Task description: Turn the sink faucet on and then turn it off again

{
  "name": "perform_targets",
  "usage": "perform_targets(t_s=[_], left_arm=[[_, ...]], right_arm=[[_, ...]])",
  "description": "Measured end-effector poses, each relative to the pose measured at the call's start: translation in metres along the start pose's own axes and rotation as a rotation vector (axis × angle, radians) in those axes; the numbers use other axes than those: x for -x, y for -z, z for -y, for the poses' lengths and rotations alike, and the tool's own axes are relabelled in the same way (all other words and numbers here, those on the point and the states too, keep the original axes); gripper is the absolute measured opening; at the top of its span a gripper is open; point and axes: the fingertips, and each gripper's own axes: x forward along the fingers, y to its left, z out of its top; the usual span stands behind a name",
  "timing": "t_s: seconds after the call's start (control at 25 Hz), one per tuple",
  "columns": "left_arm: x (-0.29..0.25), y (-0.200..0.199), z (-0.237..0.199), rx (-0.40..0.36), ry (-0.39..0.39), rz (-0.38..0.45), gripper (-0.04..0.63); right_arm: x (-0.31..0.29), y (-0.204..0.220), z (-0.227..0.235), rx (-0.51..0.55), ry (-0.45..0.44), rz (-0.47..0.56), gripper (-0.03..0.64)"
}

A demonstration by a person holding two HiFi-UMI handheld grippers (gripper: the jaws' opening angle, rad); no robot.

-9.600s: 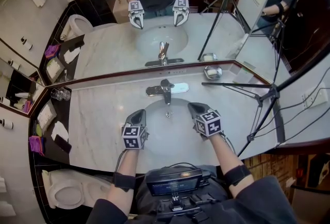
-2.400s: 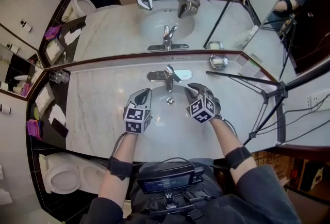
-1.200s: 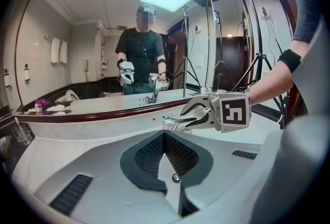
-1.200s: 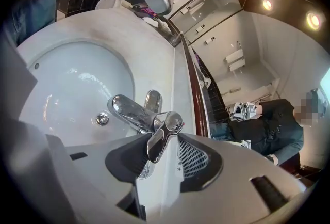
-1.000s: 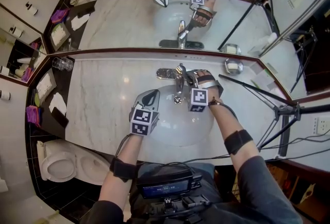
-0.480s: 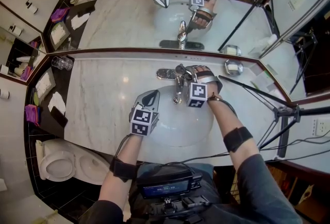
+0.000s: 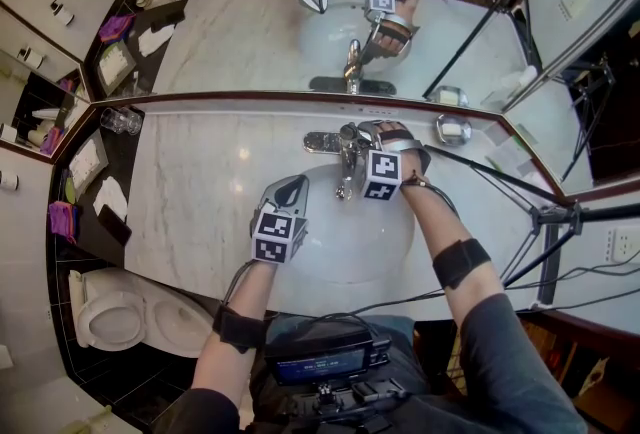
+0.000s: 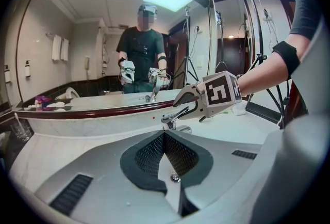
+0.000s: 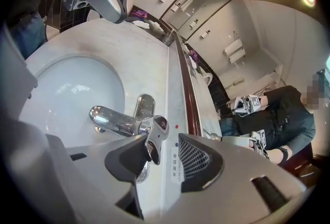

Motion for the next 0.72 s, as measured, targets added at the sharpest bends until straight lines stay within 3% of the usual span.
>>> perform_targets(t_s=[0.72], left_arm=[[0.0085,-0.0019,-0.0034,-0.001,-0.017,0.000,0.000]], right_arm=[[0.0072,0.0088,-0.0065,-0.098,0.004,-0.034,0.198]])
